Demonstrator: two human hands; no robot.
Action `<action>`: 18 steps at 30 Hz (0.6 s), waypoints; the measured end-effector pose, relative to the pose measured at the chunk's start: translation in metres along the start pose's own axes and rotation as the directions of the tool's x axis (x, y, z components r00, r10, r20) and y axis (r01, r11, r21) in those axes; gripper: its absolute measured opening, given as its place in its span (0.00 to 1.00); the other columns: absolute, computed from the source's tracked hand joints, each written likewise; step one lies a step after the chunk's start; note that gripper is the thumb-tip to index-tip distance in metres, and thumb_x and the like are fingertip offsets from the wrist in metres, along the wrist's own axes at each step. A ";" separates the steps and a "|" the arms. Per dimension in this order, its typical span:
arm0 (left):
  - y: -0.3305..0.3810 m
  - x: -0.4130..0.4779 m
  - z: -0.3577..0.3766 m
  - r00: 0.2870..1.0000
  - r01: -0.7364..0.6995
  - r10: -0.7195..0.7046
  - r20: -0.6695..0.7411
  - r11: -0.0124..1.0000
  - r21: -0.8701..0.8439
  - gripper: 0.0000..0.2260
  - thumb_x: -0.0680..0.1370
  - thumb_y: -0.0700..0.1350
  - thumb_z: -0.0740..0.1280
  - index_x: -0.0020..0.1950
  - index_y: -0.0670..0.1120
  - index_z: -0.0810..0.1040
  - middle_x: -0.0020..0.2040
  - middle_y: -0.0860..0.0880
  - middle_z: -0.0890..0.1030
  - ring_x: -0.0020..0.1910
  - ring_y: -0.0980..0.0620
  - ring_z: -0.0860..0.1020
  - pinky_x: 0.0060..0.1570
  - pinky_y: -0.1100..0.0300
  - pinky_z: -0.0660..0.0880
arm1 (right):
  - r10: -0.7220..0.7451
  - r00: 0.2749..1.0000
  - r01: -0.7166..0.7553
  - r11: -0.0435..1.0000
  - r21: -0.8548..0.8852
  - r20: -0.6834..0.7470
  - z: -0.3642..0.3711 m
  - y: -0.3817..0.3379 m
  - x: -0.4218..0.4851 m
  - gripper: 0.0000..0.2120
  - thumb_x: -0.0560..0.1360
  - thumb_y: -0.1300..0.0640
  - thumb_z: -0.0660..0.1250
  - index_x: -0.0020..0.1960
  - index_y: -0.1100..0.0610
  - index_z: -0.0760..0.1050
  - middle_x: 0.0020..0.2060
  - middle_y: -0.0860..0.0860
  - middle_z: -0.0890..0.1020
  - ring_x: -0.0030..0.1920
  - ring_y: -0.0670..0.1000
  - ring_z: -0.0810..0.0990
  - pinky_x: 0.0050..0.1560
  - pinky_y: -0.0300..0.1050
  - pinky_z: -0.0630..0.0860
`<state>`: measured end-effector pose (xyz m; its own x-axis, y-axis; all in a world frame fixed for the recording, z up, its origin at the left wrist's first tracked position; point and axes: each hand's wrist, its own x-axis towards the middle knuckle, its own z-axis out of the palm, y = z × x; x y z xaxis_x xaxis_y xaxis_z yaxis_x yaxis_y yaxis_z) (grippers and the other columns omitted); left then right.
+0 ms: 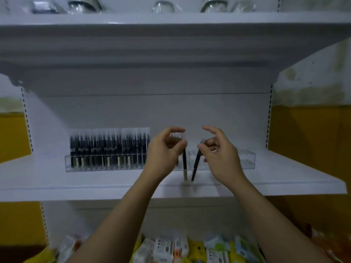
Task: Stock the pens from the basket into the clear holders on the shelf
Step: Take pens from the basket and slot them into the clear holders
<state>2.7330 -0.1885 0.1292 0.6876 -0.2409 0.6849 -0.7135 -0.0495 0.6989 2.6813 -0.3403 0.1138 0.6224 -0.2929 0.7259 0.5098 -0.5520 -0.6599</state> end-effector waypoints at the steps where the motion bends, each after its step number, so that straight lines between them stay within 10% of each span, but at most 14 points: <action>1: 0.000 0.009 -0.001 1.000 -0.012 0.013 -0.016 1.000 0.013 0.10 0.76 0.42 0.70 0.56 0.52 0.78 0.45 0.50 0.83 0.41 0.55 0.82 0.44 0.58 0.81 | -0.010 1.000 0.010 1.000 -0.006 -0.010 0.001 0.002 0.008 0.20 0.77 0.59 0.68 0.64 0.43 0.71 0.40 0.44 0.78 0.41 0.45 0.79 0.47 0.50 0.81; 8: -0.006 0.064 0.003 0.987 -0.108 0.127 -0.094 0.976 0.189 0.10 0.74 0.44 0.72 0.52 0.54 0.77 0.44 0.59 0.79 0.42 0.64 0.79 0.40 0.77 0.74 | -0.032 0.994 0.036 0.999 0.031 -0.103 0.010 0.026 0.063 0.18 0.76 0.59 0.69 0.63 0.46 0.71 0.43 0.43 0.77 0.41 0.44 0.79 0.45 0.51 0.81; 18: -0.036 0.124 0.016 0.969 -0.190 0.237 -0.067 0.894 0.407 0.09 0.74 0.46 0.73 0.53 0.50 0.79 0.44 0.56 0.81 0.44 0.63 0.79 0.45 0.72 0.75 | -0.080 0.992 0.084 0.995 0.043 -0.097 0.032 0.061 0.123 0.17 0.75 0.58 0.70 0.61 0.47 0.71 0.43 0.45 0.78 0.39 0.41 0.78 0.40 0.33 0.75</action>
<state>2.8413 -0.2324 0.1854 0.5068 -0.1799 0.8431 -0.8228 -0.3927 0.4108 2.8081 -0.3848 0.1564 0.5194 -0.3221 0.7915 0.5857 -0.5402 -0.6042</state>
